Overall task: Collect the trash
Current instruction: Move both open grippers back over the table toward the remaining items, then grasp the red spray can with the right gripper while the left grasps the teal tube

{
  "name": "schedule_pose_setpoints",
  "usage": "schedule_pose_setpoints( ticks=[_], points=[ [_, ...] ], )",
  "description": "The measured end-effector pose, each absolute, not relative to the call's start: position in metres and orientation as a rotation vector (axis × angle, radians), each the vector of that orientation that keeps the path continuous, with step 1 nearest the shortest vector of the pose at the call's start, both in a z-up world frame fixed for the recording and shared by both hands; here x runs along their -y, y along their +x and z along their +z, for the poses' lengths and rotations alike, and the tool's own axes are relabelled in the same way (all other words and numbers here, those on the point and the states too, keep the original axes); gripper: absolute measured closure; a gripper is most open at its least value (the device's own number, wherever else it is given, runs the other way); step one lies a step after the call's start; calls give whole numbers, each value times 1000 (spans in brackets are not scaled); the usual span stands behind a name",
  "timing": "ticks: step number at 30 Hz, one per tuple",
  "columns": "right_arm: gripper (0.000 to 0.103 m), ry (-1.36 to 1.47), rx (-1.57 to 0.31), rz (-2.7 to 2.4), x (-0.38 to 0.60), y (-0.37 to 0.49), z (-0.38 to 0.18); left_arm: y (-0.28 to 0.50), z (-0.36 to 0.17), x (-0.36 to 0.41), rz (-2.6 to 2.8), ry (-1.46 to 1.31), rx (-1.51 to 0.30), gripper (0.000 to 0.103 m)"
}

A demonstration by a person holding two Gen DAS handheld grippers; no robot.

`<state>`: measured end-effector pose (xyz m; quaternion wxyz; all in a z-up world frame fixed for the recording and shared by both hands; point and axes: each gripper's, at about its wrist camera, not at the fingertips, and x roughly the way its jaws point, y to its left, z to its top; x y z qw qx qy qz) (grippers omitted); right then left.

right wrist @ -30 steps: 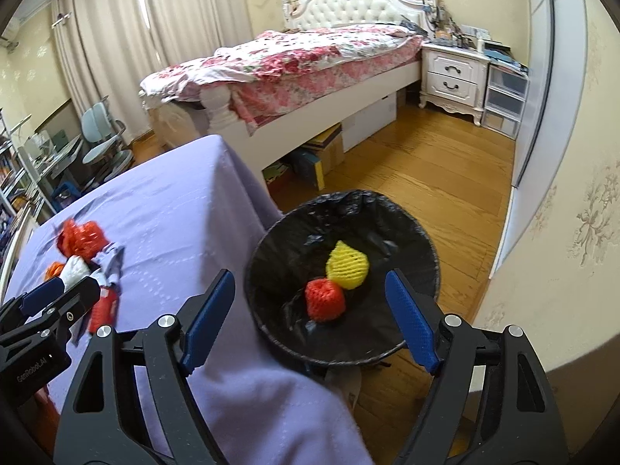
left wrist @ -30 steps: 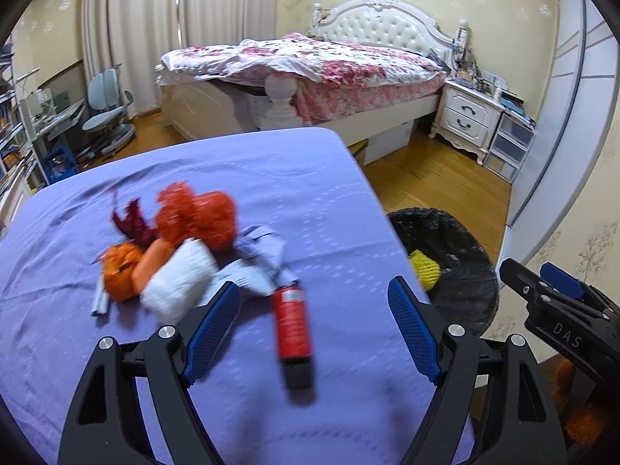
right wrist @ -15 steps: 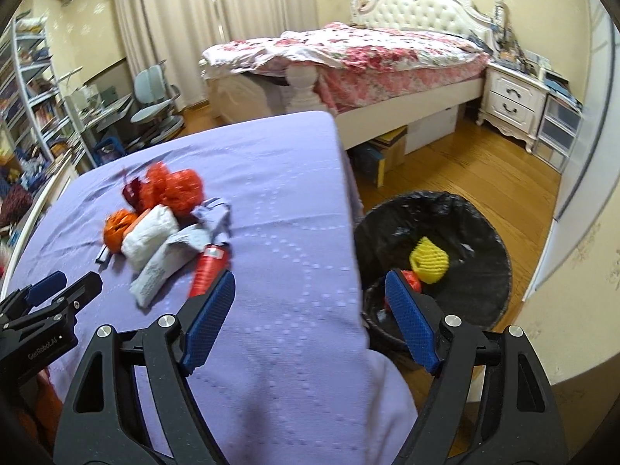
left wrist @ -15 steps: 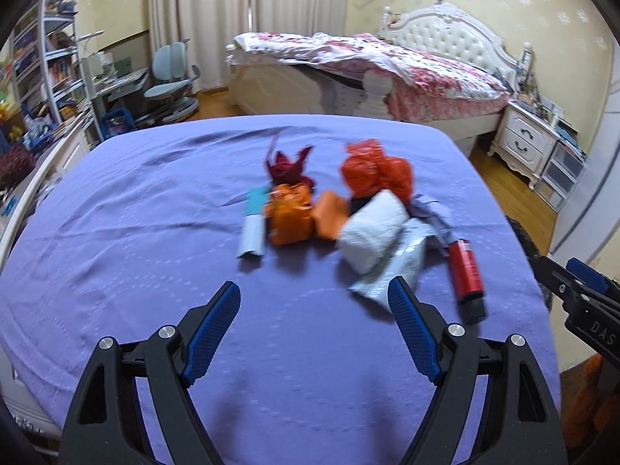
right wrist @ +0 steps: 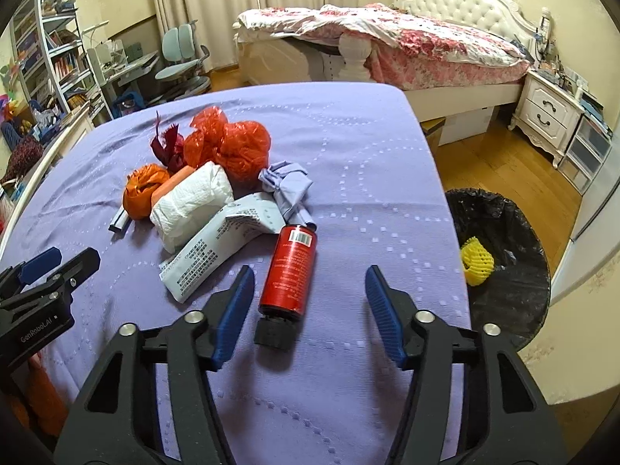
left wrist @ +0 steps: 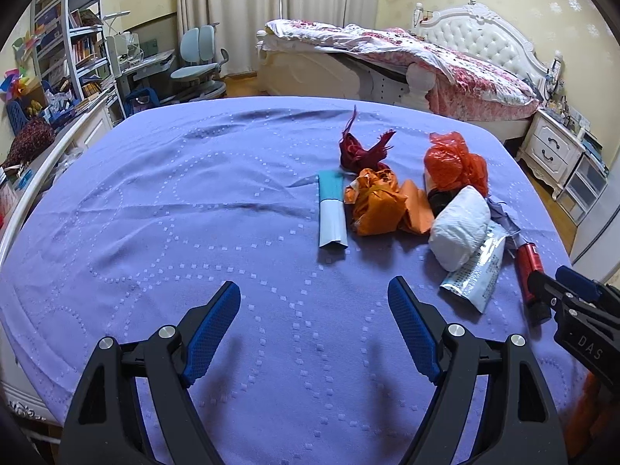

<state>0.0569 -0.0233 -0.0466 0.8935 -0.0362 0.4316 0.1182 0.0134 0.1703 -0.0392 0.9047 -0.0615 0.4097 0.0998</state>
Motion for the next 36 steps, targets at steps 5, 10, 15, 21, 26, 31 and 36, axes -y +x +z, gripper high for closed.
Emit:
schedule_pose_setpoints(
  ticks=[5, 10, 15, 21, 26, 31, 36],
  points=[
    [74, -73, -925, 253, 22, 58, -52, 19, -43, -174, 212, -131, -858, 25],
    [80, -67, -921, 239, 25, 64, -53, 31, -47, -179, 220, -139, -873, 25],
    [80, -65, -917, 236, 28, 73, -53, 47, -52, -188, 226, -166, -897, 25],
    [80, -59, -915, 241, 29, 82, -53, 63, -54, -192, 233, -151, -914, 36],
    [79, -53, -916, 246, 30, 83, -52, 69, -55, -190, 208, -129, -918, 49],
    [78, -38, -916, 251, 32, 84, -52, 67, -55, -183, 164, -80, -901, 74],
    [72, -41, -914, 257, 31, 83, -52, 59, -54, -181, 127, -79, -894, 87]
  ],
)
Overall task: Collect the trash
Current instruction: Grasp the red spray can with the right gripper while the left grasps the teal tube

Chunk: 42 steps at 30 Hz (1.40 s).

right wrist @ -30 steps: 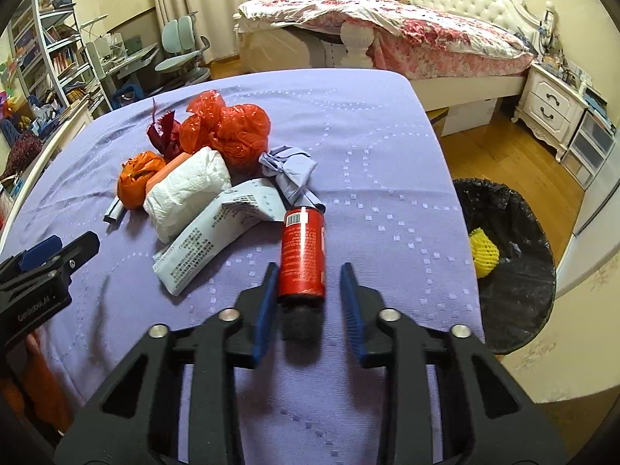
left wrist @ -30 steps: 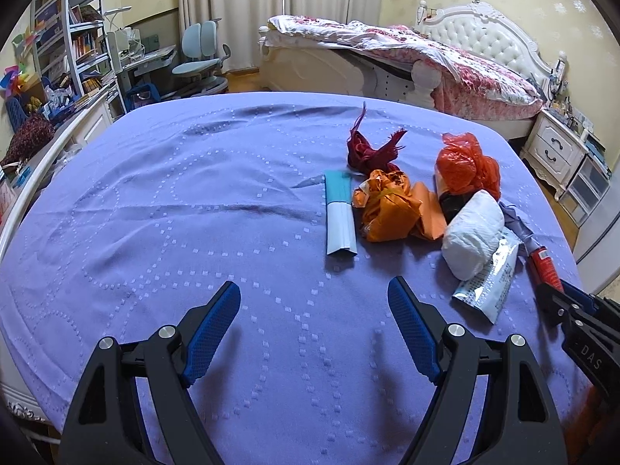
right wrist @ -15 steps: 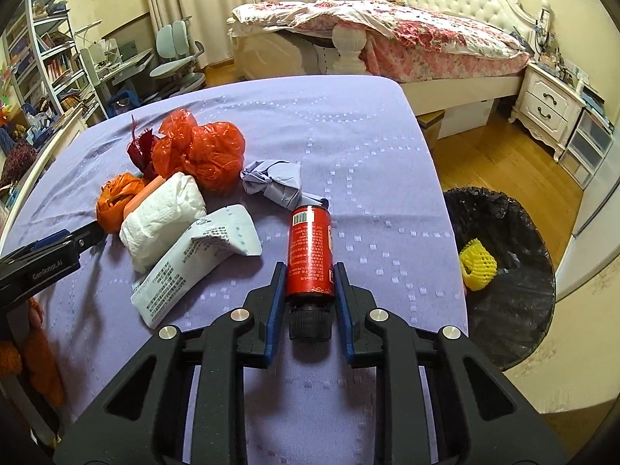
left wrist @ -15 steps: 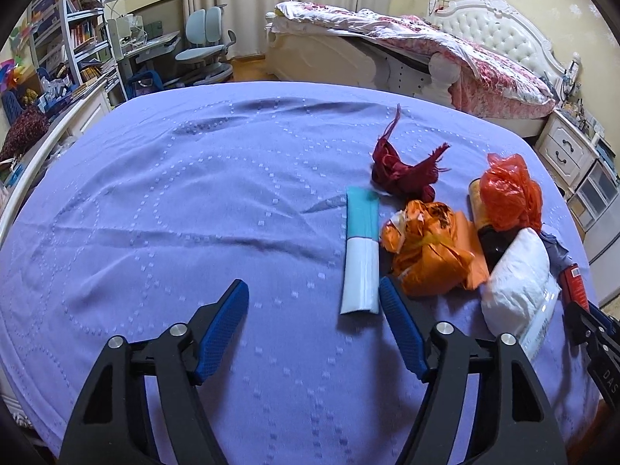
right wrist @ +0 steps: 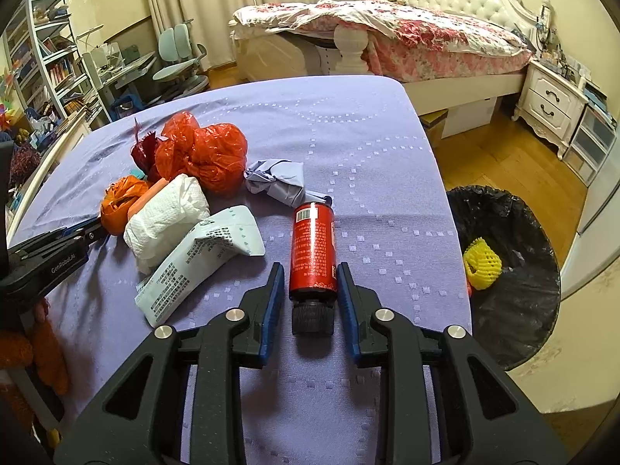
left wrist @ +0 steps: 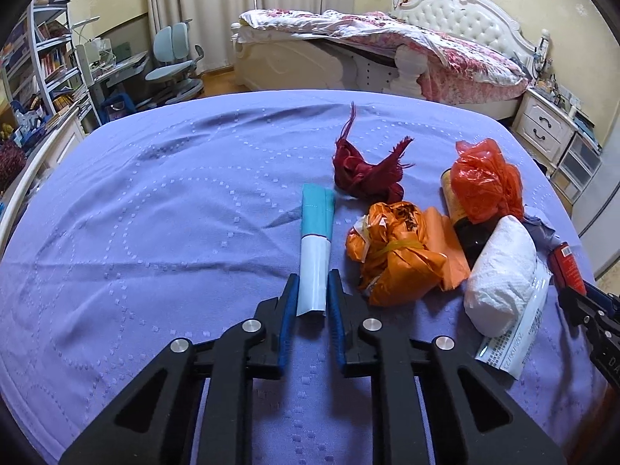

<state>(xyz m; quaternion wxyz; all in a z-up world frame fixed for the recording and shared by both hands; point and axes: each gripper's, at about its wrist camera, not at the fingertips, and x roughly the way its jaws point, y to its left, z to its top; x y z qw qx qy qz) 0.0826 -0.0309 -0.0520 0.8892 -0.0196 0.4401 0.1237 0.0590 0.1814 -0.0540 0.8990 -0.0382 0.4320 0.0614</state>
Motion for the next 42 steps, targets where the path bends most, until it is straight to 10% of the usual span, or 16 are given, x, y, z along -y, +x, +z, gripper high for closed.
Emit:
schedule_pose_setpoints(
  ticks=[33, 42],
  points=[
    [80, -25, -922, 275, 38, 59, -51, 7, -53, -184, 126, -157, -880, 89],
    [63, -16, -924, 271, 35, 69, -49, 3, -54, -186, 127, -166, -881, 89]
  ],
)
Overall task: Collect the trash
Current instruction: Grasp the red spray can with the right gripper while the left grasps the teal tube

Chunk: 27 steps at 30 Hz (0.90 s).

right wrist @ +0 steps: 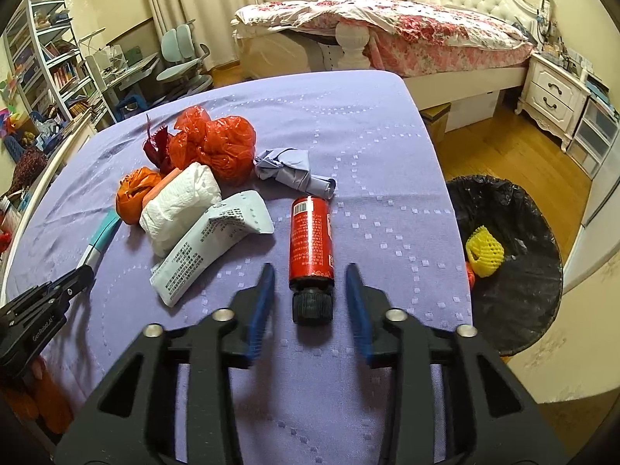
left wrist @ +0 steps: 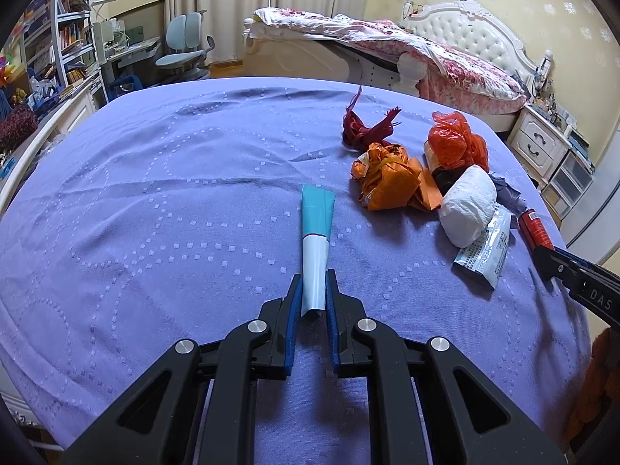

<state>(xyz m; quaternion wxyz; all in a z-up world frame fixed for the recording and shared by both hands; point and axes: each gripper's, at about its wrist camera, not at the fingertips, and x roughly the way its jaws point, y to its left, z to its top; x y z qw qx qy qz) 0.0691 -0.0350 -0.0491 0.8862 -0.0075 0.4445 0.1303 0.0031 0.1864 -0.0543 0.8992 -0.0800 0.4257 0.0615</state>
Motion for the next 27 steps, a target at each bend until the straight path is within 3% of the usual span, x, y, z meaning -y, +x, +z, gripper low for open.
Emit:
schedule_pose_setpoints(
  ticks=[6, 9, 11, 14, 20, 23, 27],
  points=[
    [63, -36, -922, 266, 31, 71, -51, 4, -54, -187, 124, -179, -887, 84],
    [70, -43, -920, 264, 30, 71, -51, 5, -54, -187, 126, -178, -887, 81],
    [80, -51, -918, 260, 30, 71, -52, 6, -53, -188, 130, -181, -885, 72],
    [80, -51, -912, 261, 31, 71, -53, 9, -51, -189, 136, -187, -878, 63],
    [80, -59, -906, 264, 31, 70, -53, 18, -53, -188, 138, -176, -893, 64],
    [80, -58, -906, 263, 31, 70, -53, 20, -54, -184, 140, -147, -893, 81],
    [80, -51, -904, 269, 31, 70, -53, 19, -53, -180, 131, -131, -888, 85]
  ],
)
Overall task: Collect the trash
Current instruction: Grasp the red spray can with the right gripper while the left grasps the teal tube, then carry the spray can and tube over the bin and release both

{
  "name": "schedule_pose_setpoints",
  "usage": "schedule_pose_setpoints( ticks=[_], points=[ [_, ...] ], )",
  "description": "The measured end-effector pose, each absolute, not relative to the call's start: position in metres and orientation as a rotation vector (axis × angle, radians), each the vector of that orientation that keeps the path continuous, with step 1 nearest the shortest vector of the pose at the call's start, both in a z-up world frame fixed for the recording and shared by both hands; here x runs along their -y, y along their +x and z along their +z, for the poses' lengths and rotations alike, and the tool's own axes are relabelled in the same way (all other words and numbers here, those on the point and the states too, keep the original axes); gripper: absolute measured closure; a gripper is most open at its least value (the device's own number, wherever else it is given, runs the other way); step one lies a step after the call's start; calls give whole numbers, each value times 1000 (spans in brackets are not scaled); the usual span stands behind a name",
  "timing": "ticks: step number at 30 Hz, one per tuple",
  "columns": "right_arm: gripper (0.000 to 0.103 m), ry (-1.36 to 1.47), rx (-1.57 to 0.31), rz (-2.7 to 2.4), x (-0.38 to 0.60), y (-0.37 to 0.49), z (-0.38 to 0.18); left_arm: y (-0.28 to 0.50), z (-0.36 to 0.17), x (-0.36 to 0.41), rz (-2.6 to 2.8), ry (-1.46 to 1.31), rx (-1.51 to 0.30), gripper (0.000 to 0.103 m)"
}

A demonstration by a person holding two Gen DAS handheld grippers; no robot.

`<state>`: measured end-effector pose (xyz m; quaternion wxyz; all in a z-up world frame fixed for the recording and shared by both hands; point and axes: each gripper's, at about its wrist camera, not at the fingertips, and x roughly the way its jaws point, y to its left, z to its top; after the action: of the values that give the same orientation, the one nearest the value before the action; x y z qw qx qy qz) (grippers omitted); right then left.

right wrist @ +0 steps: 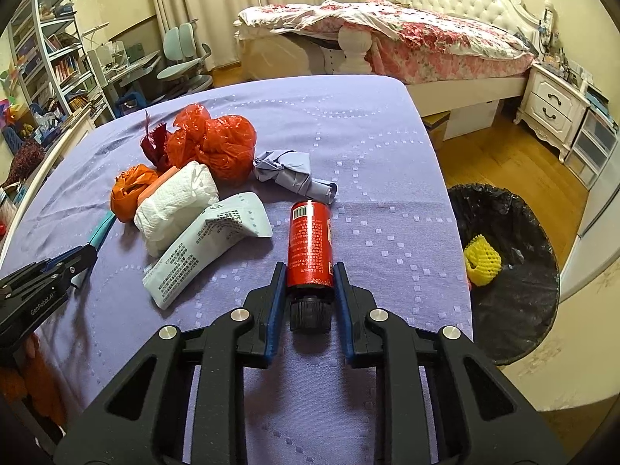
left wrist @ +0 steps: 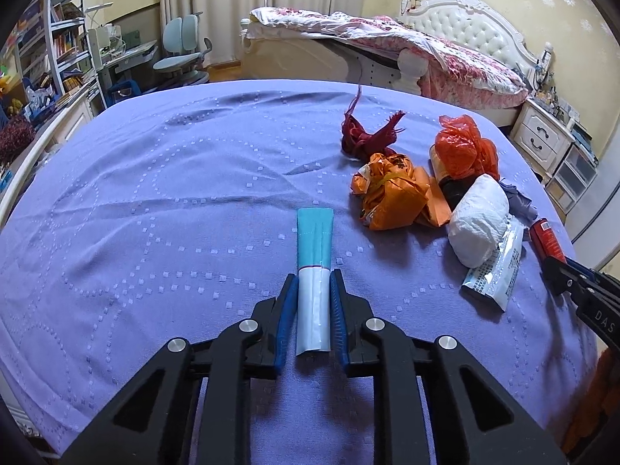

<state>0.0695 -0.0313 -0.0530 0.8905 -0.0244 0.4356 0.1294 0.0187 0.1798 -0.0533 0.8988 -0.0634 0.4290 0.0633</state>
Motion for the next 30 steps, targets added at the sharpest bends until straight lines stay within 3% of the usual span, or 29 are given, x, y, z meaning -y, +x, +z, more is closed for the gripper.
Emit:
schedule_pose_setpoints(
  ticks=[19, 30],
  points=[
    [80, 0, -854, 266, 52, 51, -34, -13, -20, -155, 66, -156, -784, 89],
    [80, 44, -775, 172, 105, 41, -7, -1, 10, -88, -106, -114, -705, 89]
  ],
)
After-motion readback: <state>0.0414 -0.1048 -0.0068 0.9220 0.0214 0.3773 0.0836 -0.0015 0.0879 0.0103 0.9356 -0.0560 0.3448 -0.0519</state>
